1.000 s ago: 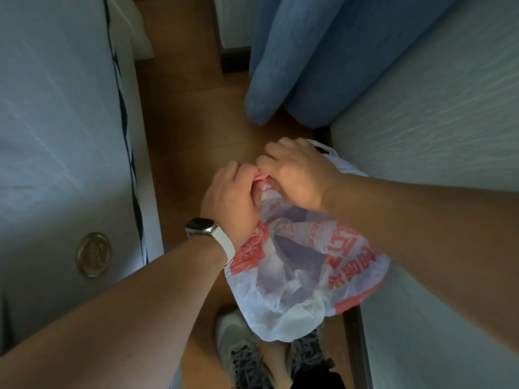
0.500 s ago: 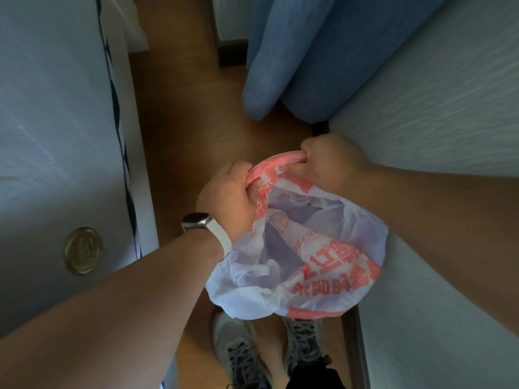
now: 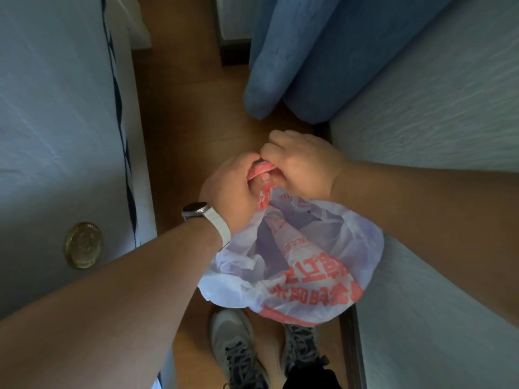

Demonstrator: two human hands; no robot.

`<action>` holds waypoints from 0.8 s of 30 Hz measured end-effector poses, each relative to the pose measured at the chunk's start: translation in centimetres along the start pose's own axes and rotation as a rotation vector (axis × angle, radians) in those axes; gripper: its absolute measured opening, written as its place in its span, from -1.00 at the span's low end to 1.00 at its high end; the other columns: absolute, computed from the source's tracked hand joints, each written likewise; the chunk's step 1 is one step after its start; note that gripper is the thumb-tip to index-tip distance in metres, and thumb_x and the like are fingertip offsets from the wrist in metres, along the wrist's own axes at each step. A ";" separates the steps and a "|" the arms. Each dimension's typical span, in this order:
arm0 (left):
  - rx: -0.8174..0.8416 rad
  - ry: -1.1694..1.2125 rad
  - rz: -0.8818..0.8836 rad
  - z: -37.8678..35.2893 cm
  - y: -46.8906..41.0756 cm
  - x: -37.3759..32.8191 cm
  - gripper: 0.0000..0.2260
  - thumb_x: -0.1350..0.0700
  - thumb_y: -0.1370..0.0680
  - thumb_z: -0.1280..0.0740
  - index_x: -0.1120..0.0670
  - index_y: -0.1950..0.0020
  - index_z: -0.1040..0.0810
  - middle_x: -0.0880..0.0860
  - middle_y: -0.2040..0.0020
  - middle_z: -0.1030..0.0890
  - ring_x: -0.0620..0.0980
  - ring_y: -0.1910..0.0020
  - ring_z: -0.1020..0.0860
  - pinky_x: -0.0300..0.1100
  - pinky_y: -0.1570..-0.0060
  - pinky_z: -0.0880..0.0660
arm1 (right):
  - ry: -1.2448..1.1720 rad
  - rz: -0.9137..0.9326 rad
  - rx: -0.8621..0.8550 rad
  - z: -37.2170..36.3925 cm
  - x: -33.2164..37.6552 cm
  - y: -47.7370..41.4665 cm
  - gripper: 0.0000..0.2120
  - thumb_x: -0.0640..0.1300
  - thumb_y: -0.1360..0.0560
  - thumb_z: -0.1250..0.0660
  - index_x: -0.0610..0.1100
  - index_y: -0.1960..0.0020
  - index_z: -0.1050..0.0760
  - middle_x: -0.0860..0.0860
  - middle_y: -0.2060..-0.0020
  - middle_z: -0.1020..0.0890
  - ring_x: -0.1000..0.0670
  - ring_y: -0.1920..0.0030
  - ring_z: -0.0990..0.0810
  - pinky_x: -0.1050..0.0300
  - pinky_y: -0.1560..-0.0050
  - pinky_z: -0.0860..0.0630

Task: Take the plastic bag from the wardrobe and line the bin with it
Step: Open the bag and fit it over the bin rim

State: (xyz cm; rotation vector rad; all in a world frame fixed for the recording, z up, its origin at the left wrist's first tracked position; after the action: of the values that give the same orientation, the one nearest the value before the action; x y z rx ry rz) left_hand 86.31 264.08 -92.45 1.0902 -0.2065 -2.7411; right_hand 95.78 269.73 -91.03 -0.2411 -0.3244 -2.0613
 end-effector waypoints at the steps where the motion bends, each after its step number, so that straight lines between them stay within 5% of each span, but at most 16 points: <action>1: -0.003 0.002 0.026 0.0 0.1 0.1 -0.69 0.09 -0.54 -0.35 0.05 -0.28 -0.51 0.07 -0.10 -0.58 0.11 -0.02 -0.56 0.02 0.02 -0.54 | -0.029 -0.024 0.013 -0.2 -0.3 0.0 -0.79 -0.10 -0.42 -0.39 -0.19 0.07 -0.43 -0.15 0.17 -0.45 -0.19 0.20 -0.45 0.04 0.35 -0.23; 6: -0.068 -0.144 -0.037 0.8 0.1 -0.8 -0.58 0.08 -0.45 -0.46 0.10 -0.27 -0.48 0.17 -0.13 -0.50 0.20 -0.08 -0.50 0.10 -0.01 -0.53 | -0.168 -0.322 0.146 -1.5 -3.9 1.4 -0.72 0.08 -0.49 -0.31 -0.06 0.16 -0.27 -0.02 0.22 -0.40 -0.16 0.18 -0.48 0.03 0.27 -0.33; 10: -0.100 -0.311 -0.199 0.8 0.1 -2.1 -0.69 0.11 -0.44 -0.46 0.14 -0.15 -0.56 0.20 -0.04 -0.54 0.22 0.02 -0.50 0.05 0.11 -0.47 | -0.233 -0.570 0.125 -1.2 -7.0 3.9 -0.67 0.16 -0.48 -0.31 -0.05 0.23 -0.31 0.05 0.37 -0.39 -0.07 0.28 -0.42 0.09 0.26 -0.27; 15: 0.015 -0.284 -0.178 0.0 0.5 -1.4 -0.59 0.11 -0.49 -0.41 0.13 -0.32 -0.47 0.16 -0.07 -0.55 0.17 0.00 -0.53 0.03 0.12 -0.56 | -0.203 -0.665 0.088 -1.3 -7.8 5.2 -0.65 0.20 -0.48 -0.30 -0.06 0.19 -0.31 -0.04 0.28 -0.46 -0.15 0.23 -0.49 0.08 0.25 -0.31; 18: 0.082 -0.228 -0.111 -0.5 0.5 -0.5 -0.55 0.11 -0.55 -0.35 0.08 -0.43 -0.38 0.12 -0.14 -0.56 0.13 -0.05 -0.55 -0.04 0.08 -0.54 | -0.067 -0.633 -0.018 -0.1 -6.8 4.9 -0.66 0.13 -0.44 -0.34 -0.11 0.04 -0.35 -0.13 0.08 -0.49 -0.18 0.09 -0.49 -0.01 0.16 -0.41; 24: -0.002 -0.217 -0.102 0.4 0.8 -1.0 -0.53 0.13 -0.46 -0.43 0.13 -0.35 -0.44 0.17 -0.16 -0.52 0.17 -0.09 -0.50 0.06 0.00 -0.53 | 0.071 -0.167 -0.060 1.0 -0.9 1.0 -0.61 0.00 -0.37 -0.34 -0.13 -0.14 -0.46 -0.14 -0.02 -0.48 -0.20 -0.02 -0.44 -0.12 -0.01 -0.38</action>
State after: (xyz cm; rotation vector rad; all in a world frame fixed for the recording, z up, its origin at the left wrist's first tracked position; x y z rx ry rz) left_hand 86.83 263.51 -91.38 0.8220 -0.1819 -2.9495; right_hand 97.08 270.33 -90.18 -0.1811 -0.2462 -2.2414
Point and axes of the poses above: each hand's wrist, its own y-axis away from the middle knuckle, its own z-axis out of the back of the hand, x = y × z, the point moved 7 cm from there along -y, towards the middle knuckle
